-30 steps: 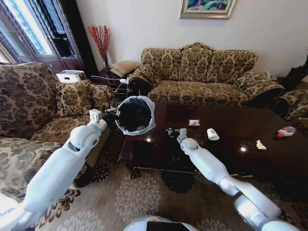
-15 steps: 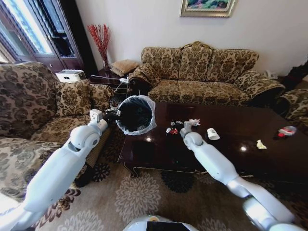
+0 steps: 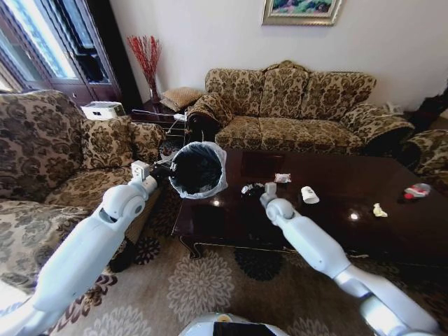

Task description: Move to the front of the table and place the trash on the table into the trash bin.

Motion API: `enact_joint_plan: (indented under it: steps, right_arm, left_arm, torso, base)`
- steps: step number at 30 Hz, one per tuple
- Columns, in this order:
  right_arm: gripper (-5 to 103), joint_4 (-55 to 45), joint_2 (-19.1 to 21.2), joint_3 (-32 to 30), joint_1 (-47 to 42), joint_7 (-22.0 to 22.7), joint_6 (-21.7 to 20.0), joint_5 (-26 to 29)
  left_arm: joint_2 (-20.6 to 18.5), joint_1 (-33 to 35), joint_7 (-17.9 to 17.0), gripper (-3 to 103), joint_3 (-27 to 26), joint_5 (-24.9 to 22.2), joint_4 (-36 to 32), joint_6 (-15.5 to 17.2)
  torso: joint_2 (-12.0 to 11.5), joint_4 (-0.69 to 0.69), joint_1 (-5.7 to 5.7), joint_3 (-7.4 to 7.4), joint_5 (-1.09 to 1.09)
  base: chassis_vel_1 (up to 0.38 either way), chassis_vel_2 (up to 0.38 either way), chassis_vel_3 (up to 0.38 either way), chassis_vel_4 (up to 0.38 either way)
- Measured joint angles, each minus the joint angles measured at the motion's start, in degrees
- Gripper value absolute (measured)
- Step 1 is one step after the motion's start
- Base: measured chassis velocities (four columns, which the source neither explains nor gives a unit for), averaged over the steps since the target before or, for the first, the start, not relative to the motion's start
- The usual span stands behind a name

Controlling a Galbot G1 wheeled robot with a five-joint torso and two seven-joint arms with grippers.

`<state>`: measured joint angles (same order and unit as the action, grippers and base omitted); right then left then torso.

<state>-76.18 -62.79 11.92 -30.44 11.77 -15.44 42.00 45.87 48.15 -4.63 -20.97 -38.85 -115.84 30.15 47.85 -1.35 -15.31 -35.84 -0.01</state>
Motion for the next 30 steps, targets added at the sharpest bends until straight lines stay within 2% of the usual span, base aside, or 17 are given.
enact_joint_plan:
  steps: [2,5,7,10,11,14,15,16,17,19,21,22,24,26,28,29,30]
  right_arm:
    - [44,0.65,-0.28,0.16,0.74,-0.08,0.03,-0.2]
    - [55,1.32,-0.17,0.33,1.22,-0.17,0.02,-0.17]
    - [55,1.58,-0.1,0.38,1.3,-0.23,0.02,-0.16]
    - [71,2.82,-0.09,0.45,1.53,-1.26,0.1,0.19]
    - [71,2.82,-0.09,0.45,1.53,-1.26,0.1,0.19]
    - [87,5.27,-1.05,0.28,1.95,-2.98,1.15,0.53]
    - [87,5.77,-1.28,0.22,2.04,-3.31,1.32,0.51]
    - [93,6.3,-1.58,0.13,2.18,-3.63,1.38,0.5]
    - [93,6.3,-1.58,0.13,2.18,-3.63,1.38,0.5]
    - [100,6.94,-2.0,0.09,2.26,-3.95,1.44,0.48]
    - [92,7.35,-2.19,0.13,2.24,-4.1,1.49,0.44]
    - [92,7.35,-2.19,0.13,2.24,-4.1,1.49,0.44]
    - [82,7.81,-2.43,0.23,2.09,-4.4,1.64,0.19]
    - [82,7.87,-2.56,0.28,2.04,-4.43,1.66,0.15]
    - [71,7.96,-2.85,0.39,2.03,-4.43,1.68,0.13]
    - [71,7.96,-2.85,0.39,2.03,-4.43,1.68,0.13]
    - [65,8.04,-2.96,0.41,2.03,-4.43,1.68,0.12]
  left_arm:
    - [0.05,0.08,0.06,1,0.0,0.0,-0.15,-0.09]
    - [0.09,0.22,0.1,1,0.0,0.0,-0.32,-0.1]
    - [0.08,0.27,0.1,1,0.0,0.02,-0.38,-0.1]
    - [0.01,0.35,0.12,1,-0.04,0.02,-0.52,-0.1]
    - [0.01,0.35,0.12,1,-0.04,0.02,-0.52,-0.1]
    - [0.0,0.5,0.11,1,-0.05,0.02,-0.76,-0.11]
    - [0.0,0.59,0.12,1,-0.08,0.02,-0.87,-0.11]
    - [0.02,0.78,0.12,1,-0.14,0.02,-0.98,-0.1]
    - [0.02,0.78,0.12,1,-0.14,0.02,-0.98,-0.1]
    - [0.12,1.21,0.1,1,-0.33,0.04,-1.13,-0.11]
    - [0.09,1.66,0.09,1,-0.53,0.06,-1.28,-0.16]
    - [0.09,1.66,0.09,1,-0.53,0.06,-1.28,-0.16]
    - [-0.09,1.99,0.09,1,-0.75,0.06,-1.4,-0.3]
    - [-0.12,2.04,0.09,1,-0.82,0.07,-1.44,-0.32]
    - [-0.16,2.12,0.09,1,-0.9,0.07,-1.59,-0.35]
    - [-0.16,2.12,0.09,1,-0.9,0.07,-1.59,-0.35]
    - [-0.15,2.17,0.09,1,-0.93,0.07,-1.71,-0.36]
  torso:
    - [0.0,0.0,0.0,0.0,0.0]
    - [0.0,-0.01,0.0,0.0,0.0]
    - [0.0,-0.01,0.0,0.0,0.0]
    - [0.0,0.0,0.0,0.0,0.01]
    - [0.0,0.0,0.0,0.0,0.01]
    - [0.0,0.01,0.0,0.0,0.02]
    - [0.0,0.0,0.0,0.0,0.02]
    - [0.0,-0.01,0.0,0.0,0.01]
    - [0.0,-0.01,0.0,0.0,0.01]
    - [0.0,-0.02,0.0,0.0,0.0]
    - [0.0,-0.01,0.0,0.0,0.0]
    - [0.0,-0.01,0.0,0.0,0.0]
    - [0.0,0.0,0.0,0.0,0.0]
    - [0.0,0.0,0.0,0.0,0.01]
    - [0.0,0.0,0.0,0.0,0.0]
    - [0.0,0.0,0.0,0.0,0.0]
    - [0.0,-0.01,0.0,0.0,0.01]
  base:
    - [0.0,0.0,0.0,0.0]
    - [0.0,0.0,0.0,0.0]
    - [0.0,0.0,0.0,0.0]
    - [0.0,0.0,0.0,0.0]
    - [0.0,0.0,0.0,0.0]
    - [0.0,0.0,0.0,0.0]
    - [0.0,0.0,0.0,0.0]
    - [0.0,0.0,0.0,0.0]
    - [0.0,0.0,0.0,0.0]
    - [0.0,0.0,0.0,0.0]
    - [0.0,0.0,0.0,0.0]
    - [0.0,0.0,0.0,0.0]
    - [0.0,0.0,0.0,0.0]
    - [0.0,0.0,0.0,0.0]
    - [0.0,0.0,0.0,0.0]
    - [0.0,0.0,0.0,0.0]
    - [0.0,0.0,0.0,0.0]
